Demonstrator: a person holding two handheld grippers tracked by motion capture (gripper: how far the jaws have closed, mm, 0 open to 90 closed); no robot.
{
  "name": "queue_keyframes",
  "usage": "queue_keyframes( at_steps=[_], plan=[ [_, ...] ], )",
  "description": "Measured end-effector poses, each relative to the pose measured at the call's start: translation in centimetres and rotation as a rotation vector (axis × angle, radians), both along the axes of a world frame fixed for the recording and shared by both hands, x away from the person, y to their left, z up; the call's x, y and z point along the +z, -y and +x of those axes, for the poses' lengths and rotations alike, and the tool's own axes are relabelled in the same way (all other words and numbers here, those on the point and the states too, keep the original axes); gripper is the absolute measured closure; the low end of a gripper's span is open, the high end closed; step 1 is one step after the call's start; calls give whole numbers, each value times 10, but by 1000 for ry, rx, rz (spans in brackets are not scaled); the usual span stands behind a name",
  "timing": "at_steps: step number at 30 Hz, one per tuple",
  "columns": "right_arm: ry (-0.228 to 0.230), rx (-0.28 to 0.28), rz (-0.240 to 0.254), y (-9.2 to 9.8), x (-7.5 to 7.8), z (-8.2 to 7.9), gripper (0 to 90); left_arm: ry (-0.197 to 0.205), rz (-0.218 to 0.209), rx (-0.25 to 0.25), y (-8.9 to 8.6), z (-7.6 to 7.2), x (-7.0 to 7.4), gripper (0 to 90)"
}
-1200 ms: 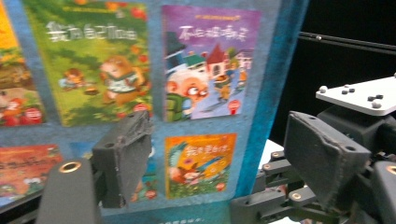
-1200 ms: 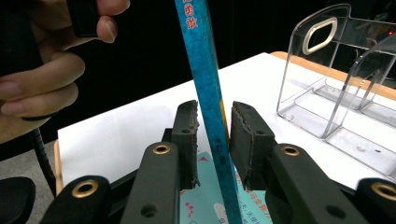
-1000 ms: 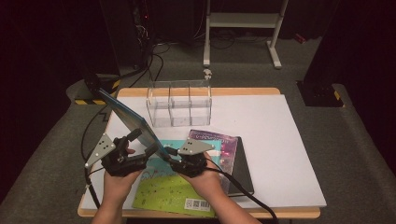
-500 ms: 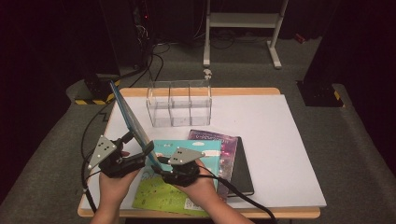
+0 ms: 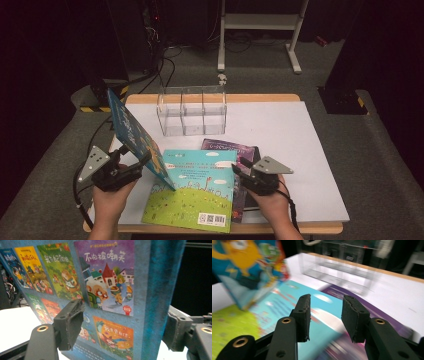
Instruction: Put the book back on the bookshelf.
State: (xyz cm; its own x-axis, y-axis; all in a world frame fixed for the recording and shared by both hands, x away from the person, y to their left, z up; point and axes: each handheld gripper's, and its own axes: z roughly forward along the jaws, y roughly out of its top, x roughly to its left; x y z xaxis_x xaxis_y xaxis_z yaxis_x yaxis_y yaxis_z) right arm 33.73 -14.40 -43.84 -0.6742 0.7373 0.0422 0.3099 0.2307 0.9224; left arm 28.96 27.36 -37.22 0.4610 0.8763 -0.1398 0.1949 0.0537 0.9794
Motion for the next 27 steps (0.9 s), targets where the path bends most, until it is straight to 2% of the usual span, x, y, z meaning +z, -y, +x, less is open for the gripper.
queue_keyframes(
  at_steps=[3,6,8,10,18,27],
  plan=[
    [5,-61,15,24,-11,-4,582,0,6,0,-6,-2,1,304],
    [18,-118,-3,42,-24,-6,582,2,7,10,-10,-4,3,337],
    [-1,-151,-30,51,-30,-3,580,7,12,20,-14,-6,4,378],
    [-4,-172,-12,58,-31,-1,577,10,21,25,-17,-8,5,415],
    [-13,-201,23,65,-33,4,561,8,38,54,-29,-14,7,514],
    [-17,-201,23,59,-32,11,554,0,66,161,-51,-26,4,669]
  ],
)
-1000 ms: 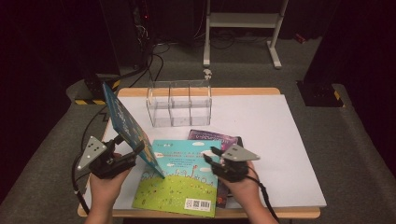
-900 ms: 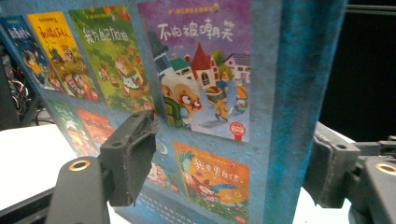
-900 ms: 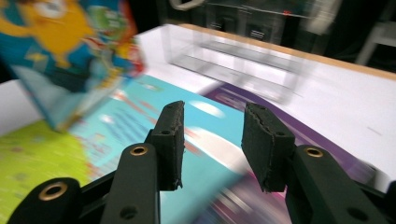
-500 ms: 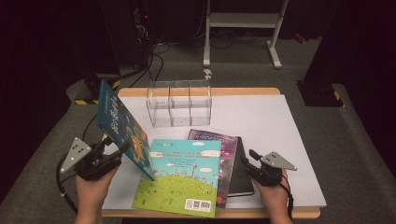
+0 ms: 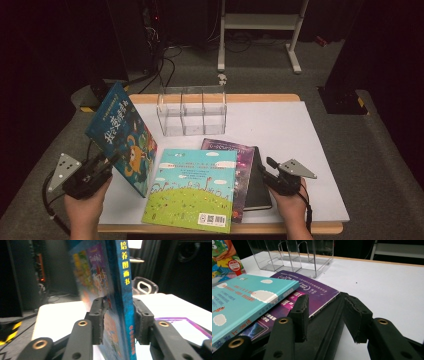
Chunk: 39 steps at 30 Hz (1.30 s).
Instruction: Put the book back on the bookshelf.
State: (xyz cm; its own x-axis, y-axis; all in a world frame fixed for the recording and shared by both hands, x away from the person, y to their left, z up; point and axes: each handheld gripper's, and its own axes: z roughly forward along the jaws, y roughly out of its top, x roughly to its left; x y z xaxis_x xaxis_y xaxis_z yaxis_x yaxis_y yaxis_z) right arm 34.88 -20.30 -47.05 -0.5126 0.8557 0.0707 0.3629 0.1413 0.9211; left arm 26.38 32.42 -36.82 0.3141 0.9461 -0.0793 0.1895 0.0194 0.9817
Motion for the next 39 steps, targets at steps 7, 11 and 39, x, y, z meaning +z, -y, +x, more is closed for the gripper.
queue_keyframes(
  at_steps=[7,11,39],
  plan=[
    [5,-1,7,0,2,7,554,-13,17,59,-13,-7,-6,789],
    [8,-8,20,1,3,13,555,-12,9,43,-17,-10,-11,803],
    [-12,-33,4,6,-4,17,542,39,-10,-39,-16,-4,-13,762]
  ],
)
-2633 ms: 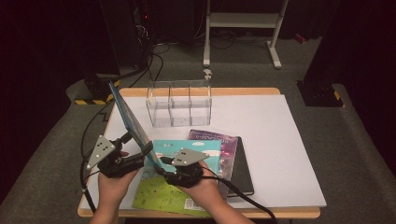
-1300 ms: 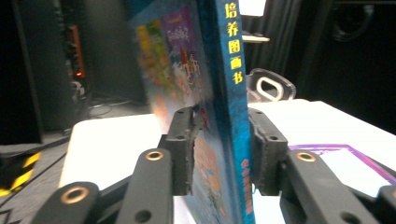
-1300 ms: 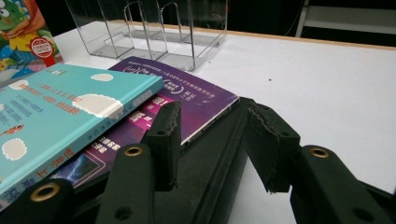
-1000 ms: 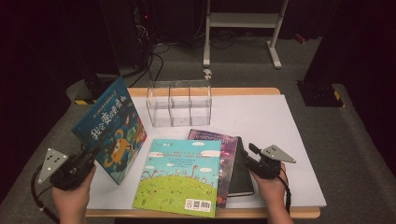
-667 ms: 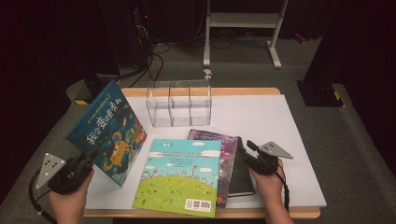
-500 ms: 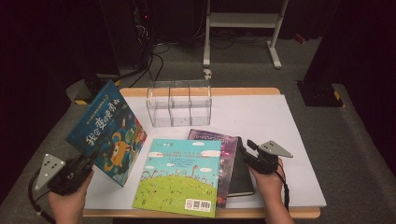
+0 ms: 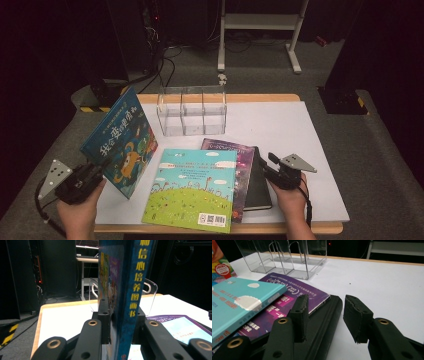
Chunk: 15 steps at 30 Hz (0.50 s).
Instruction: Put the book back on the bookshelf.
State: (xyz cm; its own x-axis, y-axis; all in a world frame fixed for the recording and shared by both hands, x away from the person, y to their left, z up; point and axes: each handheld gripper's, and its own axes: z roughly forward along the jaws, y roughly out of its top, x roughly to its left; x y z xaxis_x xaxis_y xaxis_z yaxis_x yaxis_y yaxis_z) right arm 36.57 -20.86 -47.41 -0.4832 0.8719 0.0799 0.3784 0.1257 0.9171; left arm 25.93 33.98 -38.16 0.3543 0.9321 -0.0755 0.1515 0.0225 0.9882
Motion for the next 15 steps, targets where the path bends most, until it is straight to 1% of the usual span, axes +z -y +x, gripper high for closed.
queue_keyframes(
  at_steps=[1,3,7,8,10,15],
  plan=[
    [-2,-3,-5,1,-1,-1,540,4,11,5,1,1,1,763],
    [-5,-8,-14,2,-2,-3,536,7,19,11,3,3,3,763],
    [-13,-16,-32,7,-5,-9,527,21,27,24,6,9,6,763],
    [-17,-18,-33,8,-5,-11,522,32,23,24,6,12,6,750],
    [-23,-13,-25,9,-6,-15,516,39,28,28,7,16,6,740],
    [-39,-2,-52,6,-10,-23,512,41,45,33,8,26,11,753]
  ],
)
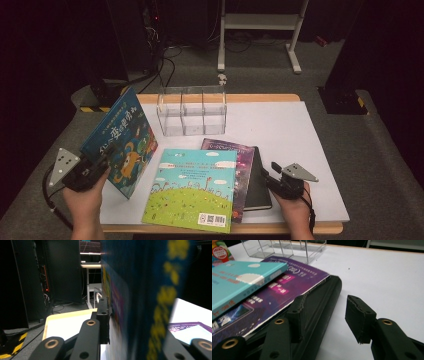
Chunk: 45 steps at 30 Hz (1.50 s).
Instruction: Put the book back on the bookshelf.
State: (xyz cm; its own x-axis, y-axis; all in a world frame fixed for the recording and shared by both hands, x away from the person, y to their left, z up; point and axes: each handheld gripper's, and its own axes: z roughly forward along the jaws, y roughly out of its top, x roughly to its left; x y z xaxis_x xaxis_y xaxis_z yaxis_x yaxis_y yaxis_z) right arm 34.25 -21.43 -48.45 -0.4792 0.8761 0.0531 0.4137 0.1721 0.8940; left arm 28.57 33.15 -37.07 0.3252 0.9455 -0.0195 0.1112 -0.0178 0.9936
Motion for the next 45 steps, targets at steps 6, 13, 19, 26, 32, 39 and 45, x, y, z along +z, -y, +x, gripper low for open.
queue_keyframes(
  at_steps=[6,13,19,26,32,39,45],
  plan=[
    [-17,15,-18,-2,-2,-5,518,-28,-11,-3,-1,6,4,770],
    [-16,69,-103,-3,6,2,552,-45,12,-21,4,9,9,819],
    [8,81,-16,1,5,2,563,-66,27,-1,15,25,24,830],
    [50,115,19,7,11,-5,596,-86,18,-40,32,47,53,831],
    [64,107,39,15,13,-7,595,-43,4,-9,53,75,68,831],
    [63,91,80,22,14,-8,595,-10,-17,45,75,121,61,831],
    [62,89,85,23,14,-9,596,-39,17,64,88,159,49,831]
  ],
)
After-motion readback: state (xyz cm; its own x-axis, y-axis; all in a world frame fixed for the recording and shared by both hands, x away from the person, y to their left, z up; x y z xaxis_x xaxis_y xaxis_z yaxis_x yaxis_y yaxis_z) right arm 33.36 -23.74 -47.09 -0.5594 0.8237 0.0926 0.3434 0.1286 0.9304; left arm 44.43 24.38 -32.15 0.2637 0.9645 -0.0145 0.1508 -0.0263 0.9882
